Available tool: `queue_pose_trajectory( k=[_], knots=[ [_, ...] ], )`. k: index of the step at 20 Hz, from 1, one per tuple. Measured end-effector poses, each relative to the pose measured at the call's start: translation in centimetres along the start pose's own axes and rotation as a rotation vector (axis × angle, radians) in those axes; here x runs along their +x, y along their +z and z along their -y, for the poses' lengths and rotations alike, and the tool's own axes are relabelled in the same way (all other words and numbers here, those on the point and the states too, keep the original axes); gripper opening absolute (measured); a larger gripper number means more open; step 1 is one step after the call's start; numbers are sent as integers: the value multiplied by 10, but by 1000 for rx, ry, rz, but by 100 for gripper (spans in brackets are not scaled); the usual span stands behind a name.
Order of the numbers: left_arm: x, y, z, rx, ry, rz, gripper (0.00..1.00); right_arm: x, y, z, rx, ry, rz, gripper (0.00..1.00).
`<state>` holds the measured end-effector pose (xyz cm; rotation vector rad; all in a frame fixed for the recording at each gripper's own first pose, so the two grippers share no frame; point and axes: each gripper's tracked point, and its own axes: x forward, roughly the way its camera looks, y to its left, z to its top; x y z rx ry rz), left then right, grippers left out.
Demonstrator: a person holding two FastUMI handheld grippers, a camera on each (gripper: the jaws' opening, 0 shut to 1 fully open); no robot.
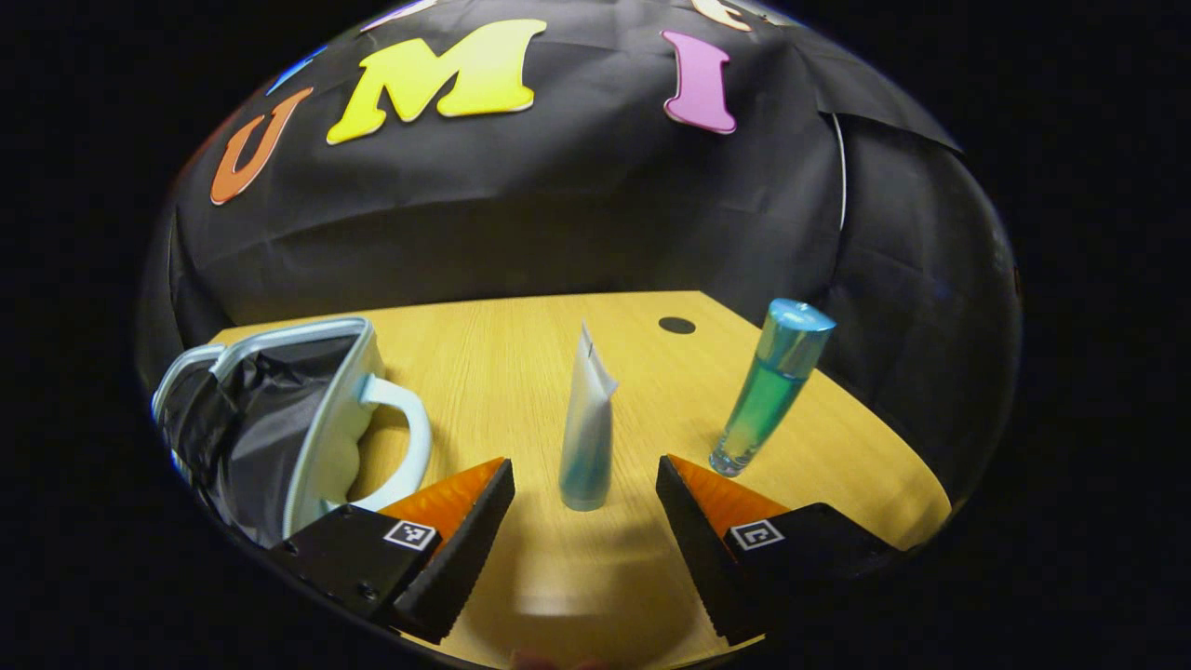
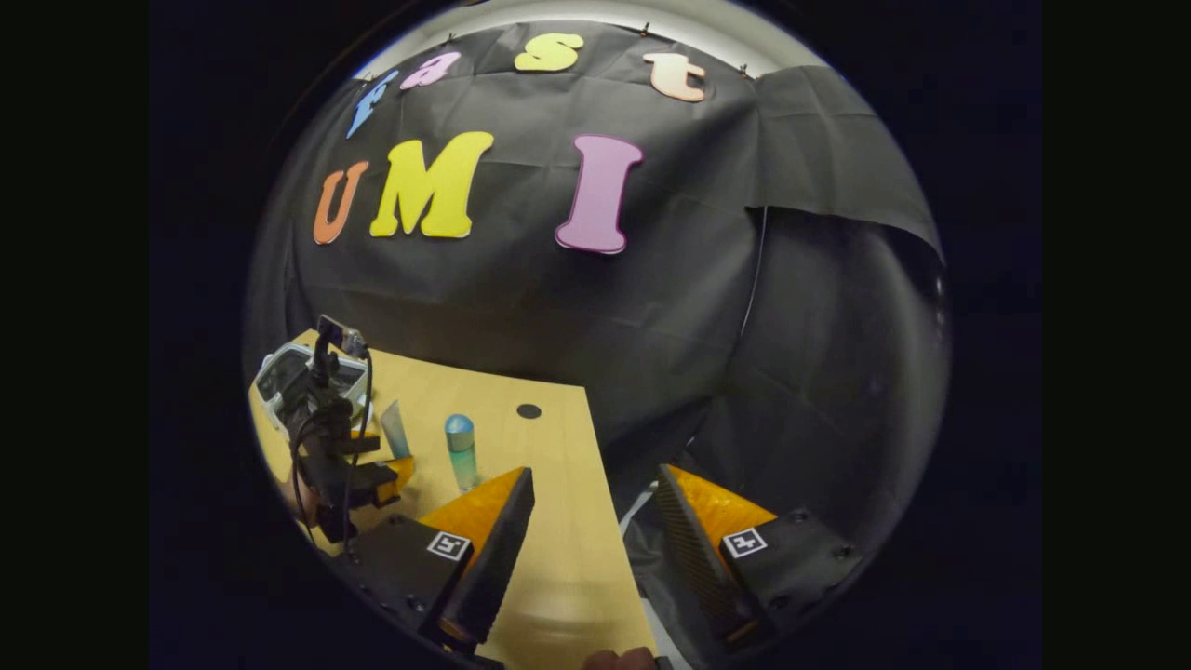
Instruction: First open the suitcase, pack the skin care products into it, and then close the suitcase.
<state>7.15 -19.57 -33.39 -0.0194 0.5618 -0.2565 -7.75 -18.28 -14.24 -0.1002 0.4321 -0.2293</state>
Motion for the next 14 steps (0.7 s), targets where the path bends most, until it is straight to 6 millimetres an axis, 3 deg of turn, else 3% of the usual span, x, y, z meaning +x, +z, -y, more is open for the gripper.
queue_pose_trajectory(
  k=[4, 6, 10, 11, 12, 13, 14],
  knots=[
    [14, -5, -1, -12, 7, -36, 97, 4, 2, 3, 15, -3, -2, 80],
    [20, -6, 1, -17, 4, -57, 92, 7, 3, 2, 18, 1, 1, 79],
    [31, -9, -2, 9, 22, -88, 73, 8, 2, 1, 20, 5, -4, 80],
    [34, -8, 0, 14, 19, -87, 66, 8, 1, 2, 22, 7, -9, 79],
    [32, -9, 0, 19, 14, -94, 51, 9, -1, 0, 24, 9, -16, 80],
    [31, -8, 2, 24, 4, -99, 42, 10, -4, 0, 26, 13, -23, 80],
    [30, -8, 3, 23, -6, -107, 42, 10, -6, -4, 30, 22, -30, 80]
  ],
)
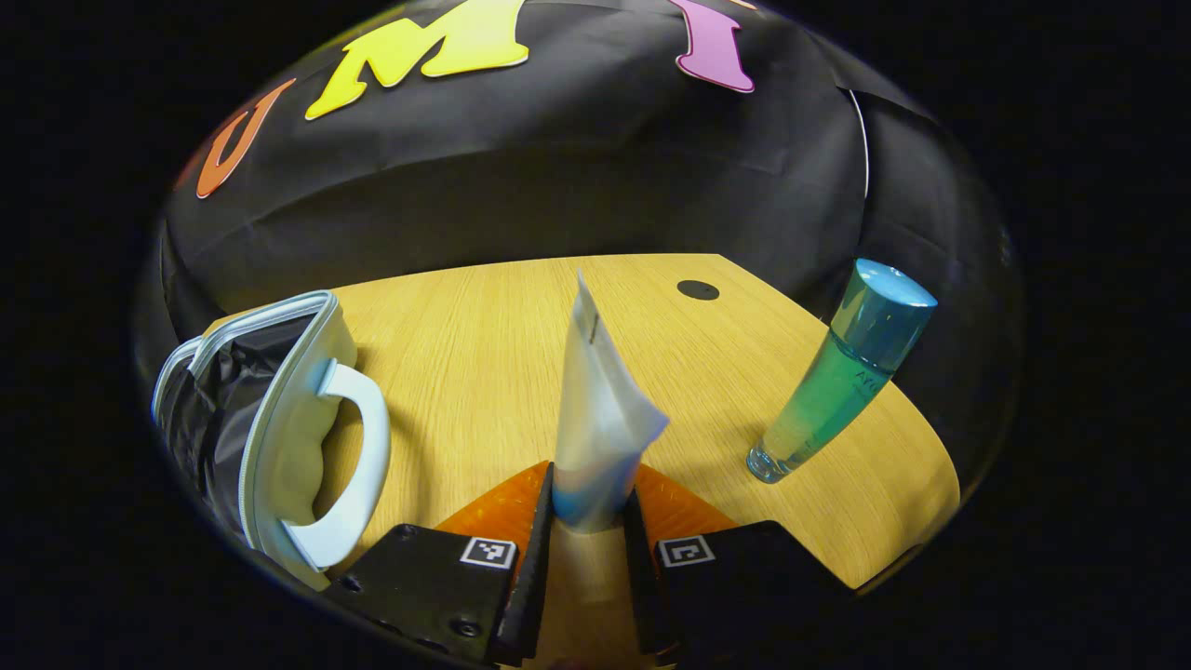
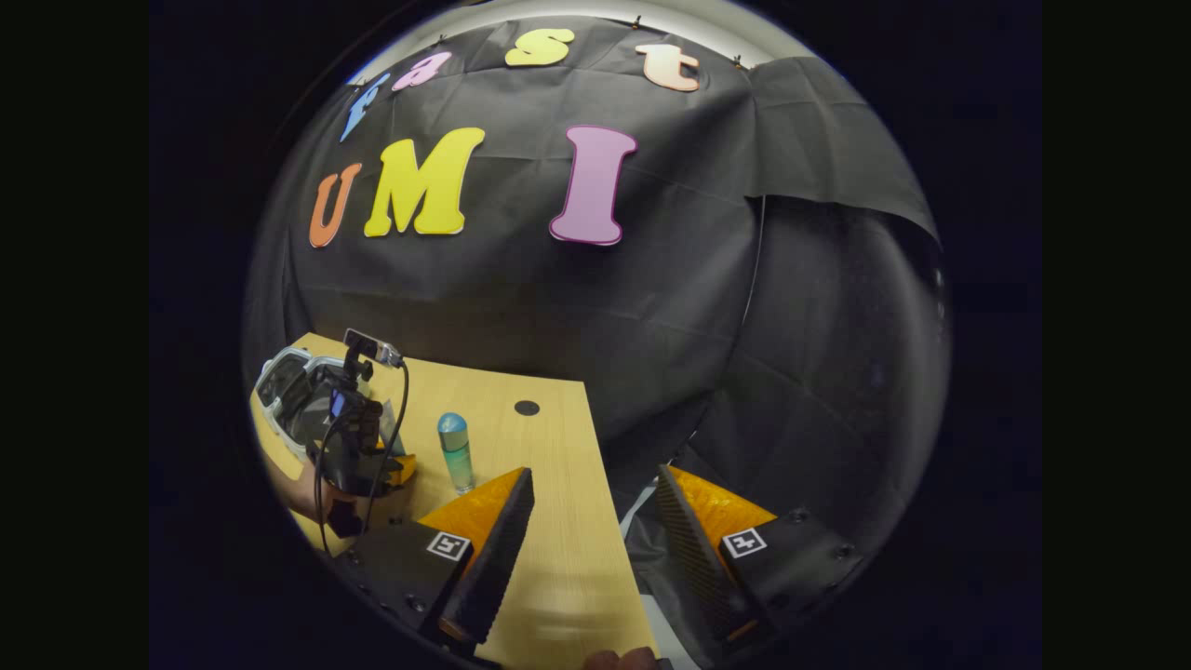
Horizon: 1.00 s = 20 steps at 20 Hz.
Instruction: First open the suitcase, pack the skin care products into it, and then close the suitcase.
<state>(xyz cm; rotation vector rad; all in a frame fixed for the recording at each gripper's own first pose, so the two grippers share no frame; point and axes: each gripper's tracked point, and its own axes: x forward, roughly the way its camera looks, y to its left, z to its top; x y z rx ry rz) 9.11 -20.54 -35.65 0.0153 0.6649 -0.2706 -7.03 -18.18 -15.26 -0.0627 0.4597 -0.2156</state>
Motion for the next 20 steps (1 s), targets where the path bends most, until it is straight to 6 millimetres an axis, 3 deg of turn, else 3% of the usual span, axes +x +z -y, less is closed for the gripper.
queue_pose_trajectory(
  k=[4, 6, 7, 8, 9, 16, 20],
  knots=[
    [-22, 4, 4, -45, -46, -12, 37, 7, -9, -25, 5, 73, -16, 80],
    [-48, 12, 4, -63, -77, -9, 37, 18, -19, -46, 15, 127, -32, 80],
    [-61, 15, 4, -68, -88, -5, 30, 25, -26, -58, 19, 159, -43, 80],
    [-76, 18, 1, -71, -94, 0, 43, 32, -33, -71, 19, 187, -57, 80],
    [-91, 20, -1, -76, -99, 3, 36, 41, -41, -83, 21, 207, -65, 80],
    [-178, 19, -39, -123, -45, -13, 35, 103, -77, -154, 64, 270, -132, 80],
    [-216, 21, -64, -166, 12, -8, 36, 140, -87, -173, 136, 260, -168, 80]
  ],
)
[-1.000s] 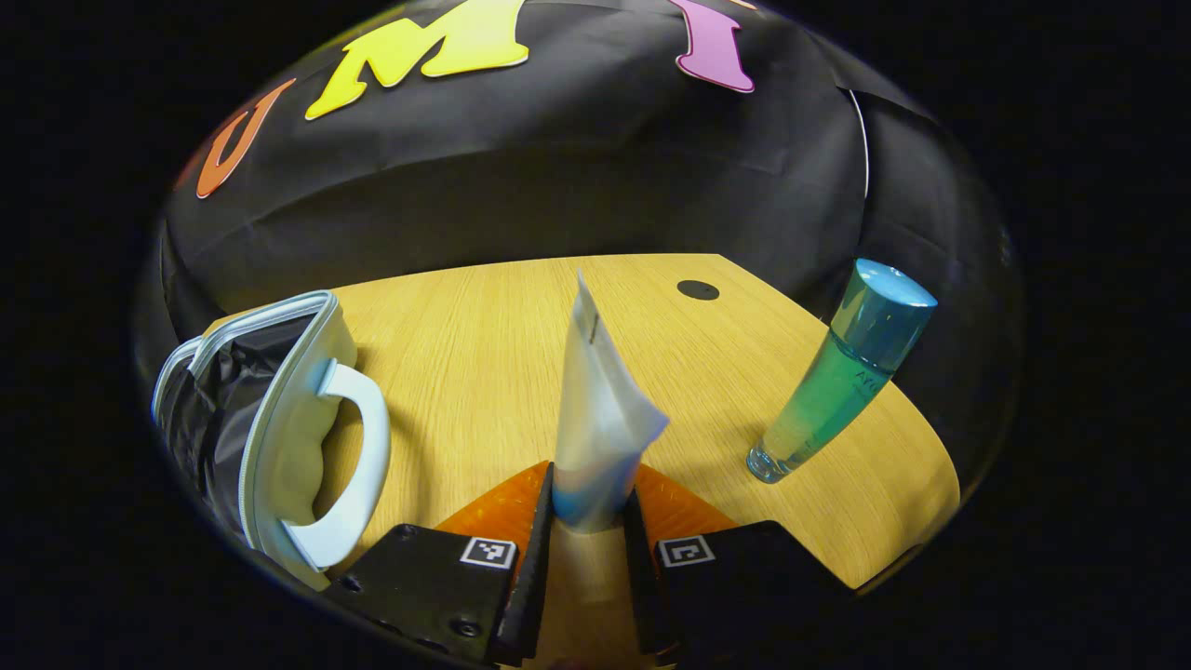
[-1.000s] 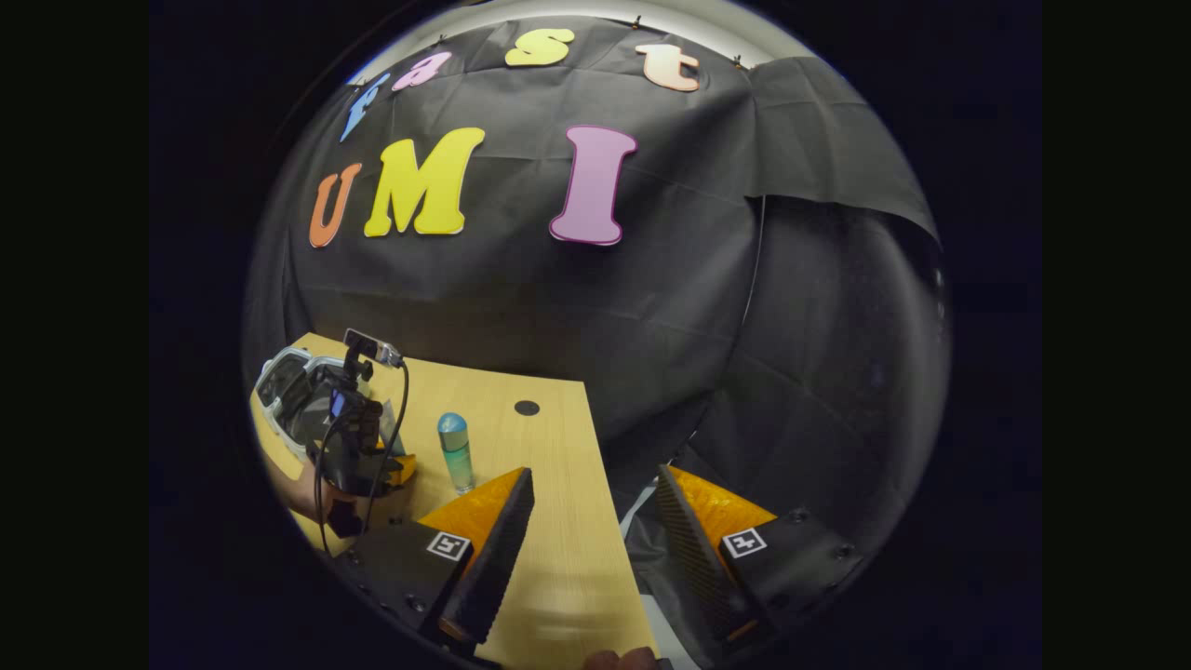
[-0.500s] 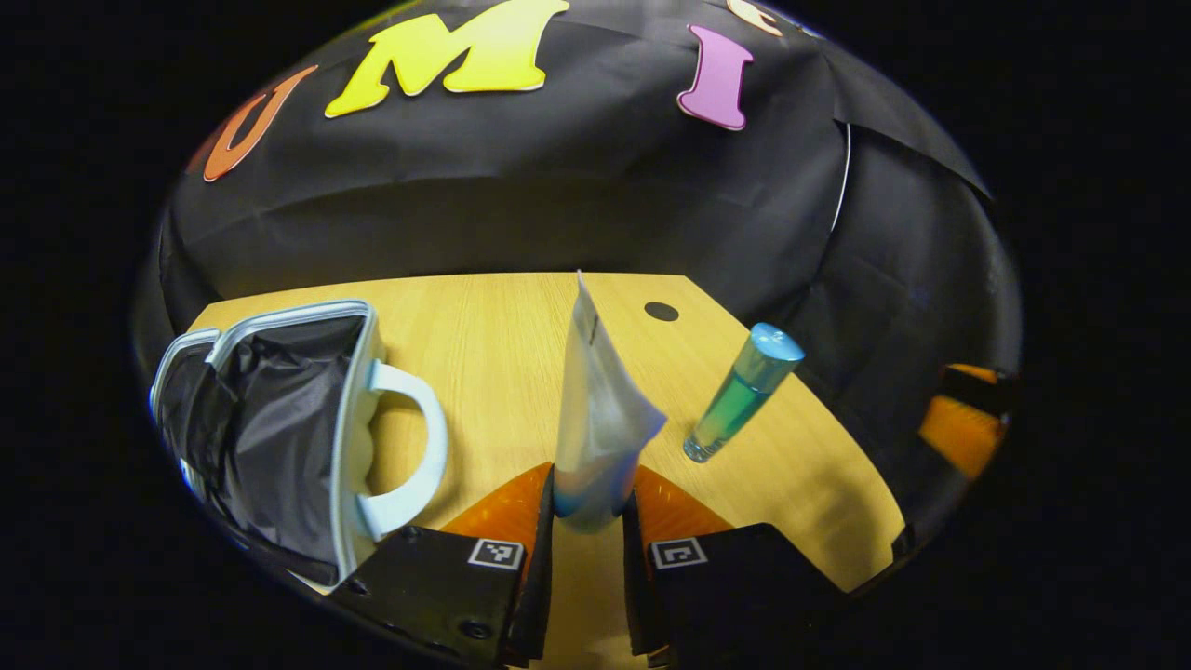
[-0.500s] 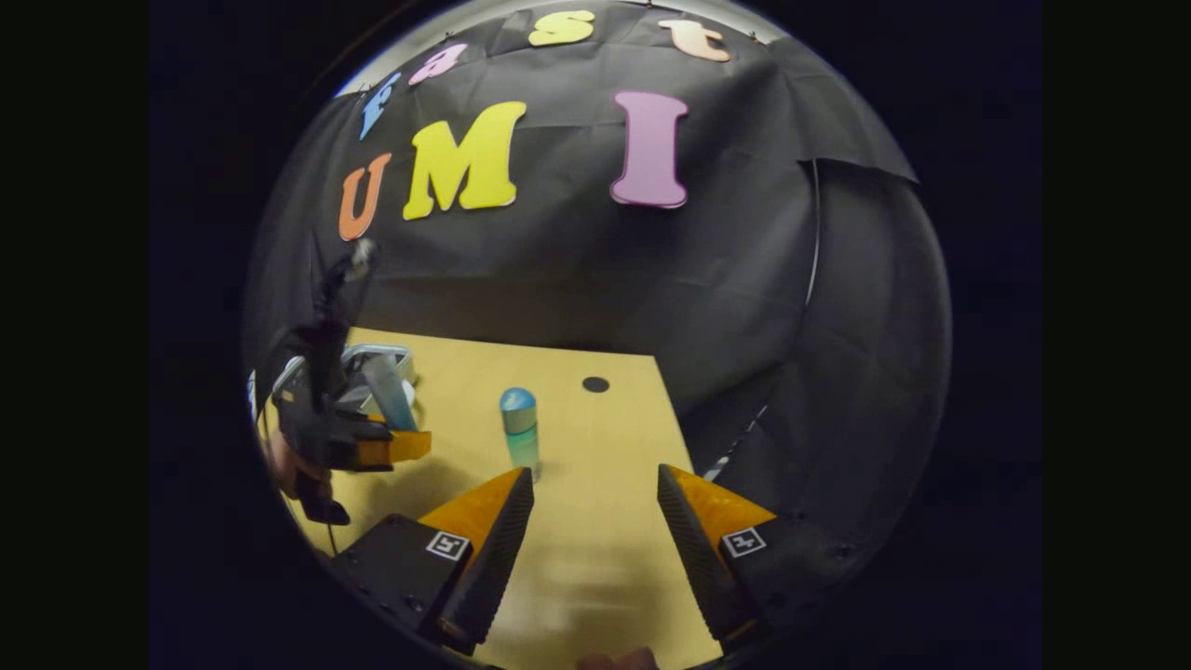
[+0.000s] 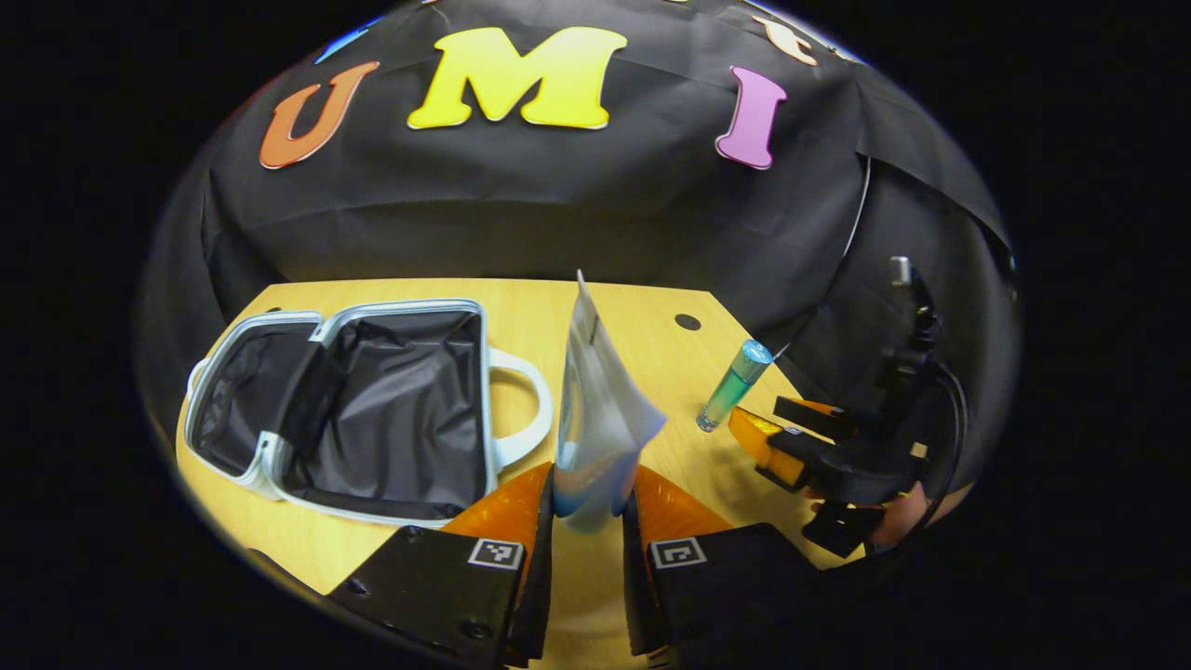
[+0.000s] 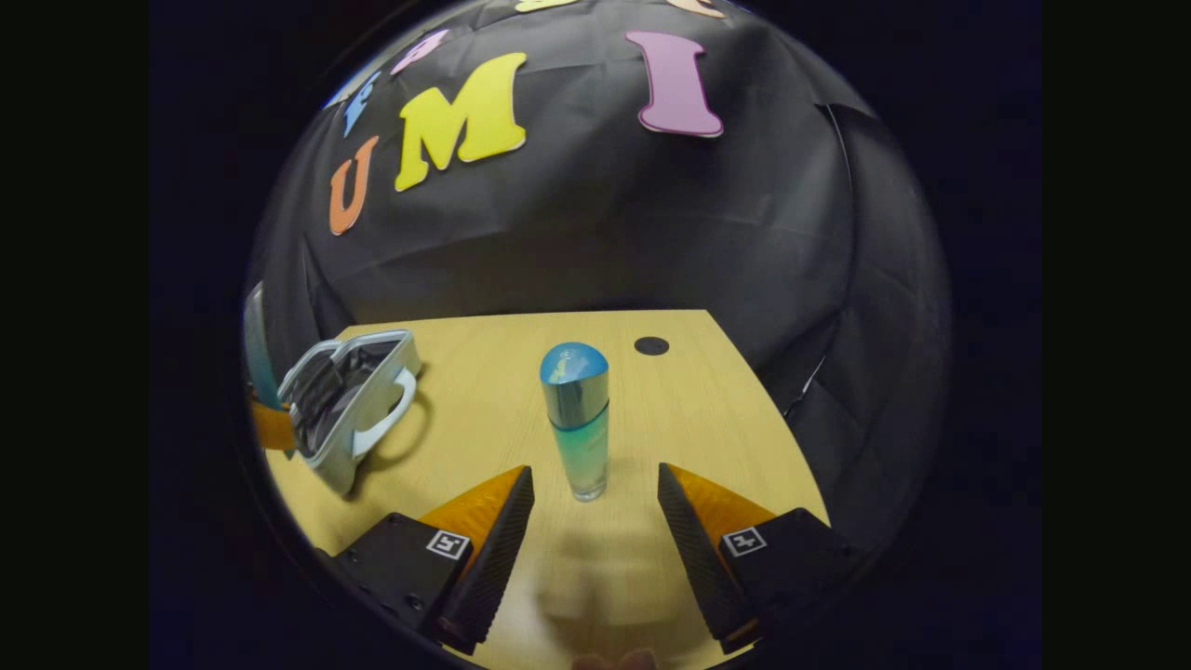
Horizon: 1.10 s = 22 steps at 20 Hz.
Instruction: First open the suitcase, pack the skin care products into it, and then close the suitcase.
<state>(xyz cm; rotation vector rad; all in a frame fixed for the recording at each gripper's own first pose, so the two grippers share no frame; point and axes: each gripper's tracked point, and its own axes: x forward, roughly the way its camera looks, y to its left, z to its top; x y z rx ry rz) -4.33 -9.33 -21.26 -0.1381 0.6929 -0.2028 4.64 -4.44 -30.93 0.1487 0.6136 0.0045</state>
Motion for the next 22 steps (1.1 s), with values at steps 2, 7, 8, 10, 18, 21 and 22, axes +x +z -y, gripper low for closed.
queue_pose_trajectory(
  k=[2, 7, 8, 10, 18, 21, 22],
  knots=[
    [-14, 2, -14, -21, 32, 4, 35, 17, -1, -4, 2, 6, -6, 80],
    [-35, 9, -40, -65, 71, 4, 35, 47, -1, -15, 22, 19, -27, 79],
    [-37, 9, -46, -64, 79, 1, 35, 53, -2, -17, 26, 24, -34, 79],
    [-43, 9, -63, -59, 102, -1, 36, 59, -5, -17, 37, 26, -62, 65],
    [-48, 21, -120, -93, 104, -15, 35, 65, -1, -11, 20, 17, -110, 34],
    [-35, 15, -143, -102, 67, -92, 35, 45, 6, -15, 16, 37, -113, 30],
    [-30, 14, -154, -92, 63, -120, 35, 35, 9, -17, 15, 45, -112, 30]
  ],
)
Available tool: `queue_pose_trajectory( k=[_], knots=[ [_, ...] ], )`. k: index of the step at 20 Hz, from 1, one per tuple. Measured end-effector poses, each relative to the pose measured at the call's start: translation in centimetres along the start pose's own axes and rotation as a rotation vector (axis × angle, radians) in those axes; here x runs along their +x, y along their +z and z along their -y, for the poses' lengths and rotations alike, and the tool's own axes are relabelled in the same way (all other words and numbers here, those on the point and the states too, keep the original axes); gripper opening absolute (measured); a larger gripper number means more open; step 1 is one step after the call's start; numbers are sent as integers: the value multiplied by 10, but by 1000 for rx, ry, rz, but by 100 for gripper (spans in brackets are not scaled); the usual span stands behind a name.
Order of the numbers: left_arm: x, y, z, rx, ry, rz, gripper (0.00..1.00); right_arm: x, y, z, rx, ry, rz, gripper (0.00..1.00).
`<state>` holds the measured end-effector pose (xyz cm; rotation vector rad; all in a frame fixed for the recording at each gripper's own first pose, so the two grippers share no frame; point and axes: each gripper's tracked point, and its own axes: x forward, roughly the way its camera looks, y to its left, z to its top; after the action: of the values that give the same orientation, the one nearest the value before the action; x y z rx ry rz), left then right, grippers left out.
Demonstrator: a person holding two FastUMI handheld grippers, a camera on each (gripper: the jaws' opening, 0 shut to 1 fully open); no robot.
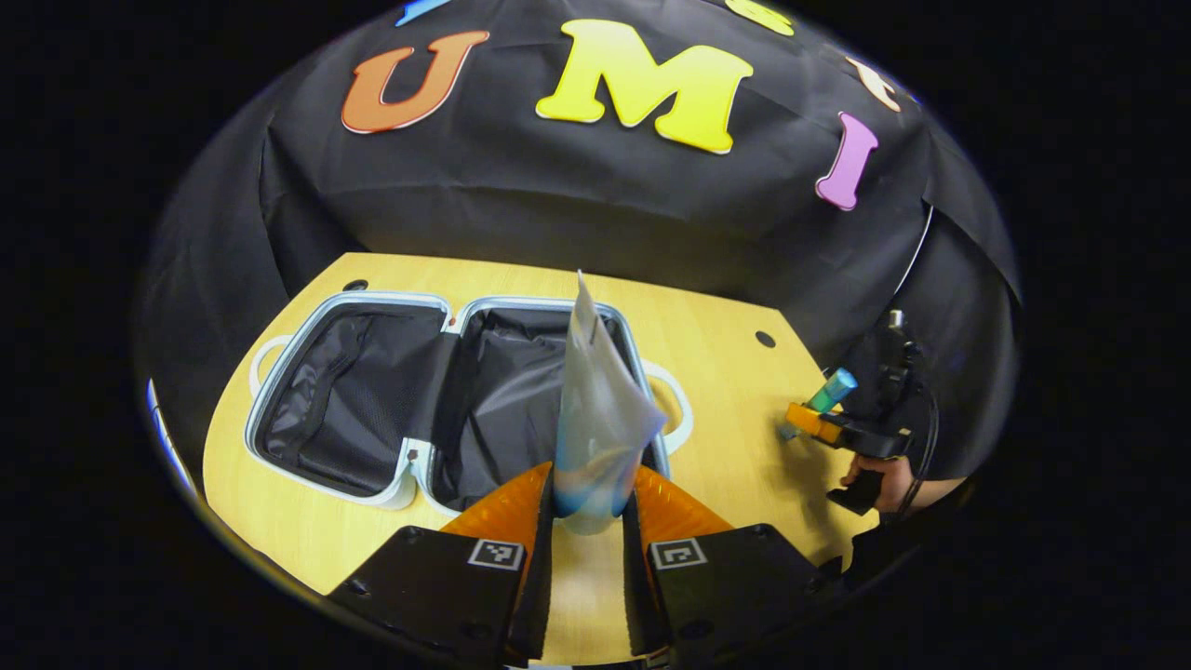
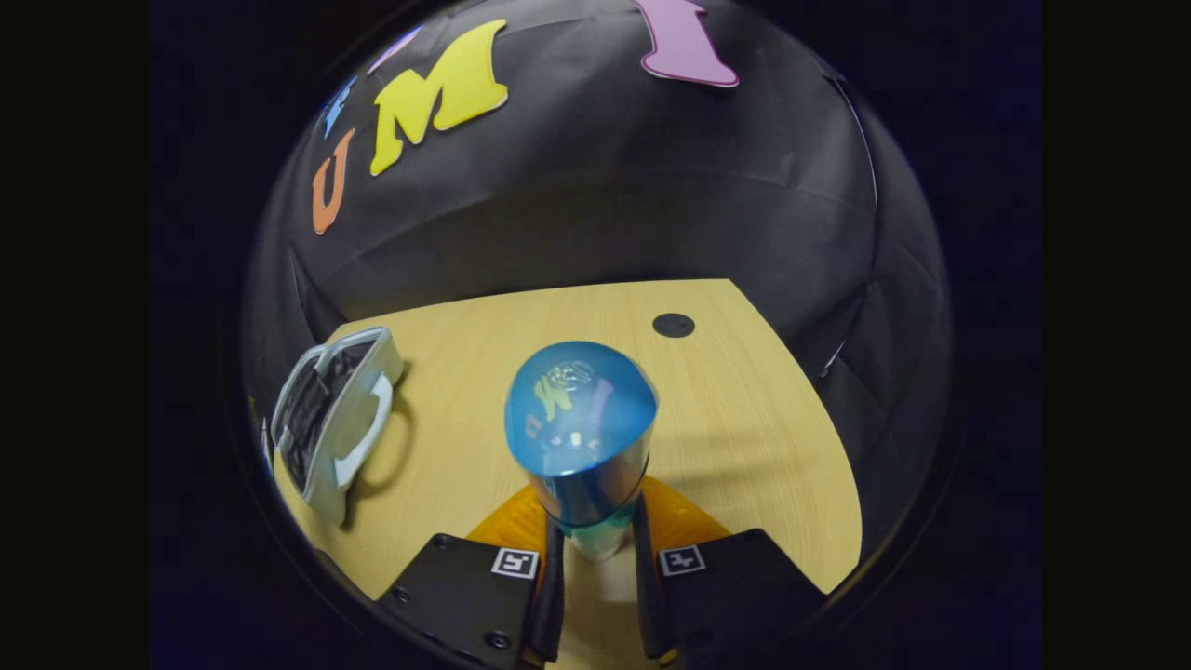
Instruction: First open the suitcase, pack the skin care products into it, and then close the suitcase.
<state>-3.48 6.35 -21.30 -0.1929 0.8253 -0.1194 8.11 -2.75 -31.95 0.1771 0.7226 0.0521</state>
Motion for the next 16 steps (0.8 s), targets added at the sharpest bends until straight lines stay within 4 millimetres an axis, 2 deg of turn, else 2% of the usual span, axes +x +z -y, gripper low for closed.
queue_pose_trajectory(
  k=[5, 7, 8, 11, 13, 16],
  knots=[
    [38, -8, -40, -25, -60, -229, 36, -67, 7, -20, 5, 97, -14, 30],
    [59, -18, -53, -32, -100, -354, 36, -96, 12, -26, 10, 118, -11, 28],
    [69, -25, -58, -27, -120, -425, 35, -109, 13, -30, 0, 129, -12, 30],
    [92, -39, -74, 2, -151, -581, 35, -155, 9, -57, -18, 224, -44, 30],
    [104, -46, -74, 5, -173, -661, 35, -182, 5, -69, -20, 259, -55, 30],
    [117, -57, -69, -21, -203, -778, 36, -210, 2, -83, -9, 291, -61, 30]
  ],
)
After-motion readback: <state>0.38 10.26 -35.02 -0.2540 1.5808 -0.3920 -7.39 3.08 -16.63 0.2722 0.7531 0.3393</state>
